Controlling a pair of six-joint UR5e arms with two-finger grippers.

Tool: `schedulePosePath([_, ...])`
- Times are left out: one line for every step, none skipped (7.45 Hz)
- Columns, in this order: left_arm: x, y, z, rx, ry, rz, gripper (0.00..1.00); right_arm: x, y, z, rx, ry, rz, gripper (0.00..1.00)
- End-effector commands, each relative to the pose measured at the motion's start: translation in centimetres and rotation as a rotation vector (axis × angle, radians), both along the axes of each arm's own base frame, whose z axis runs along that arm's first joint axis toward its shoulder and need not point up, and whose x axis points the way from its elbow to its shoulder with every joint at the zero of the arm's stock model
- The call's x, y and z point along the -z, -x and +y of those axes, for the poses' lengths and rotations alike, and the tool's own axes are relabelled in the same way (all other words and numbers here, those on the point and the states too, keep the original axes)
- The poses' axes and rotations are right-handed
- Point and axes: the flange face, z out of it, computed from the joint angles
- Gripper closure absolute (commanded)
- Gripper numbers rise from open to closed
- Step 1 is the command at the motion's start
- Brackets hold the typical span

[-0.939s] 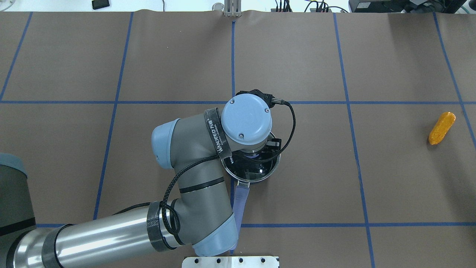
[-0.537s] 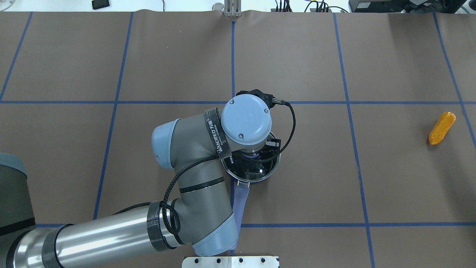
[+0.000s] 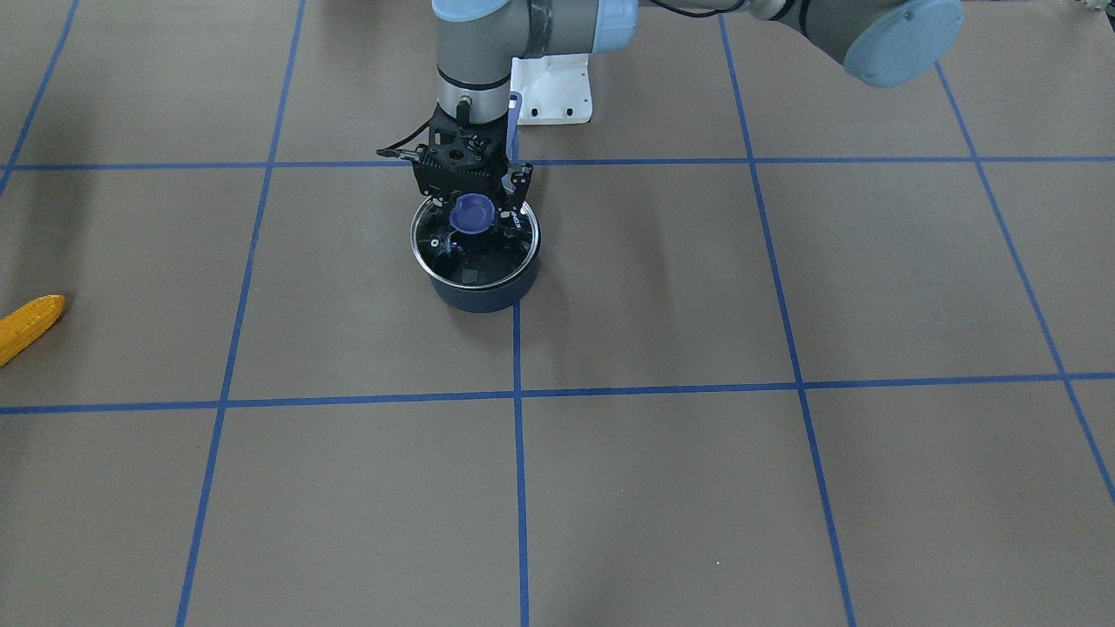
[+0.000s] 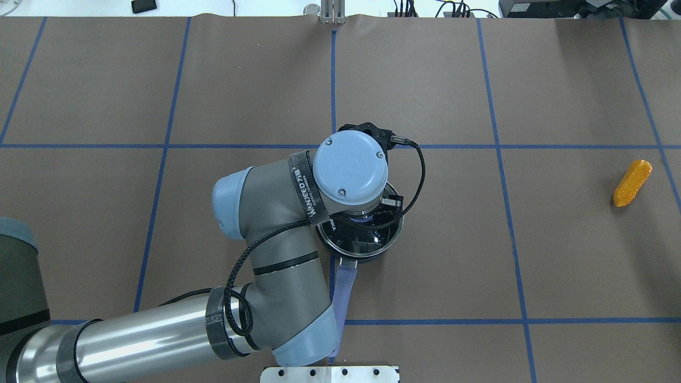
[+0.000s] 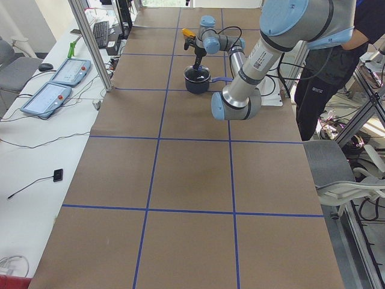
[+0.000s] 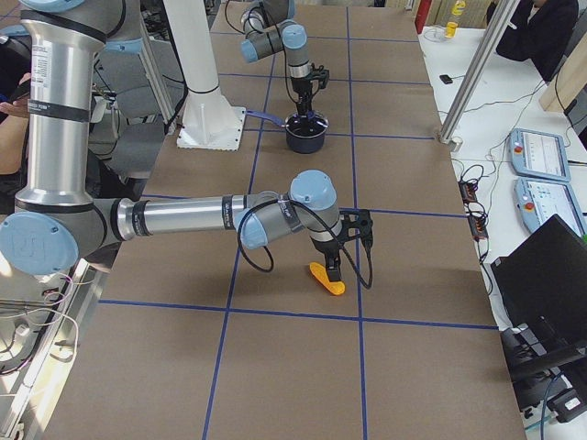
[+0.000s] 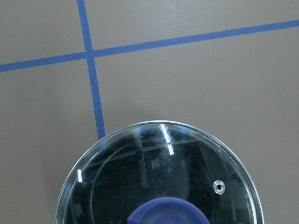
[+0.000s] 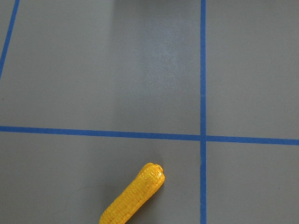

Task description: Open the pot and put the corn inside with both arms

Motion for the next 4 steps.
schedulePosePath([-1.6,5.3,0.4,-0.026,-0.07,0.01,1.0,0.1,0.0,-0.1,-0.001,-0.002,0.001,0.0])
schedulePosePath([-5.0,9.6,0.2,-0.057,-0.13,-0.006,1.0,0.1,0.0,-0.1,-0.001,-0.002,0.002,0.0])
schedulePosePath([-9.5,14.4,-0.2,-0.125,-0.171,-0.031,1.0,0.1,0.0,-0.1,-0.001,-0.003,0.002,0.0])
schedulePosePath([-14.4,19.3,-0.3,-0.175,-0.198,-0.075,1.0,0.1,0.0,-0.1,-0.001,-0.003,0.002,0.0])
